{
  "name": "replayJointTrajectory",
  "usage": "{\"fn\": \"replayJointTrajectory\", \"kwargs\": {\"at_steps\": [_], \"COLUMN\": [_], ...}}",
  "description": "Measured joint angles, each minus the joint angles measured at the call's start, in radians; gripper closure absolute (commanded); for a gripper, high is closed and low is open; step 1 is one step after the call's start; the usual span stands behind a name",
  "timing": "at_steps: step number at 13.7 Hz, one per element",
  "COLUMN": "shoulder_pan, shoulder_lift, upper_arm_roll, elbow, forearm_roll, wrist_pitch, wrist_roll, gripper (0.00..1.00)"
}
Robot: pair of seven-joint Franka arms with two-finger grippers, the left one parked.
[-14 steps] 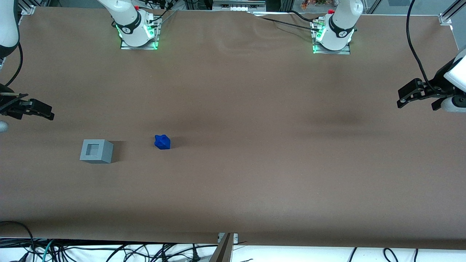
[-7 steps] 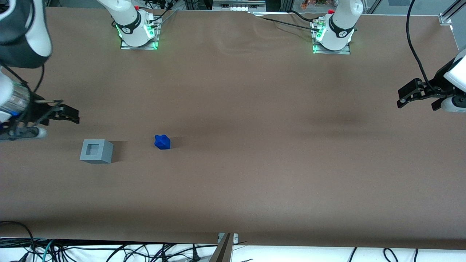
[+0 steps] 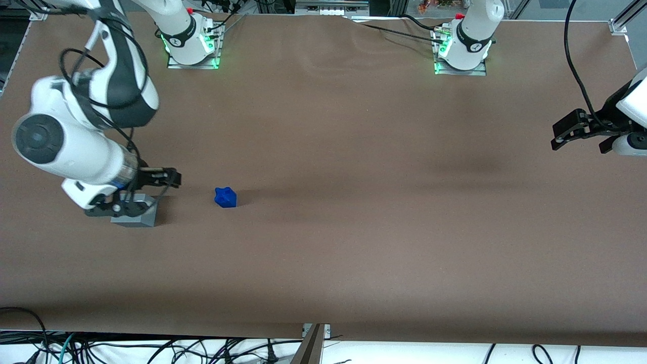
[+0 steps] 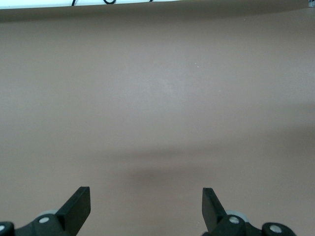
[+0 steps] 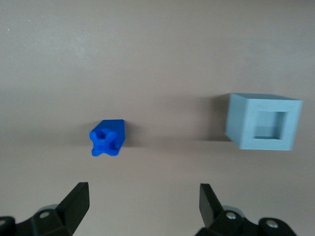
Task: Insert blue part into gray base with right arm
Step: 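Move the open right gripper over the blue block, then close the right gripper on the blue block and lift it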
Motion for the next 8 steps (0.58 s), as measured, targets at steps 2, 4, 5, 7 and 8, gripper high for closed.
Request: {"fn": "replayJointTrajectory", "kwargs": {"at_steps": [2,4,5,7,8], "shoulder_pan": [0.024,0.050,0.066,0.086,0.091], "shoulder_lift": [0.049,0.089,0.106,0.130,0.136], "upper_arm_roll": [0.000,0.001,0.001,0.001,0.001], "elbow": [-0.001,-0.002,-0.002,-0.012,-0.029], "forearm_roll": [0.007,0.007,0.007,0.007,0.007], "wrist_pitch": [0.037,0.070,0.081,0.114,0.143], "wrist_roll": [0.042,0.084,0.095,0.104,0.104], "gripper": [0.01,0.01,0.01,0.01,0.01]}}
